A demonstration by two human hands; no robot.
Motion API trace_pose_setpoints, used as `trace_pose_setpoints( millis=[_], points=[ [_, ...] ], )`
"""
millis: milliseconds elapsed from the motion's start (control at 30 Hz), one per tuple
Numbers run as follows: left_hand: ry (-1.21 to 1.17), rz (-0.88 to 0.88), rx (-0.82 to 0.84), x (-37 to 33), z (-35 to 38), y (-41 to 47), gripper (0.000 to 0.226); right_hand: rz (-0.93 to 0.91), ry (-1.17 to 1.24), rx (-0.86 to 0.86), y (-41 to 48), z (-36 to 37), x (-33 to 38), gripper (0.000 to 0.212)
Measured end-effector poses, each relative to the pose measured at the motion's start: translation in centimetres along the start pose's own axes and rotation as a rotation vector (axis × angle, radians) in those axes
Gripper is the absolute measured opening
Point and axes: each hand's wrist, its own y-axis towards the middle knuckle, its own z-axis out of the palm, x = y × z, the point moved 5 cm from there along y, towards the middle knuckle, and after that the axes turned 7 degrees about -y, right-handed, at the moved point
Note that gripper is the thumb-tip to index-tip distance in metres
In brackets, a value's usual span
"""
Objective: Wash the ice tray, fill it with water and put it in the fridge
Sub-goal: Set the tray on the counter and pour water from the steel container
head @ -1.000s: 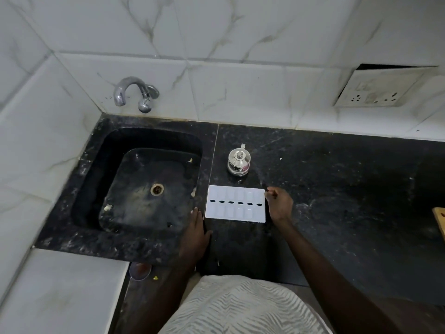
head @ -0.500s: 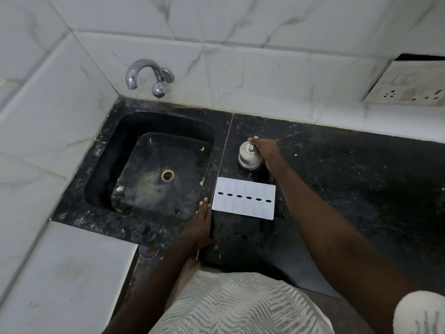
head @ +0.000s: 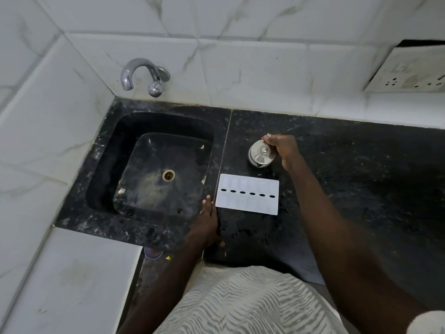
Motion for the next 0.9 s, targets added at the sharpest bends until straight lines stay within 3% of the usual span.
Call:
trace_pose_setpoints(
  millis=[333,500,900],
  points=[
    [0.006,0.003,0.014,-0.1,-0.2,-0.4,0.152,-0.17,-0.136,-0.129,-3.8,-4.7,-0.6,0.01],
    [0.033,0.0,0.025,-0.2,-0.1,-0.4,0.15,-0.166,-0.135,-0.17,-5.0,-5.4,-1.2,0.02],
    [0.077,0.005,0.046,0.0,0.1,-0.2,0.149,-0.269,-0.228,-0.171,-5.5,-5.5,-1.9,0.02]
  ],
)
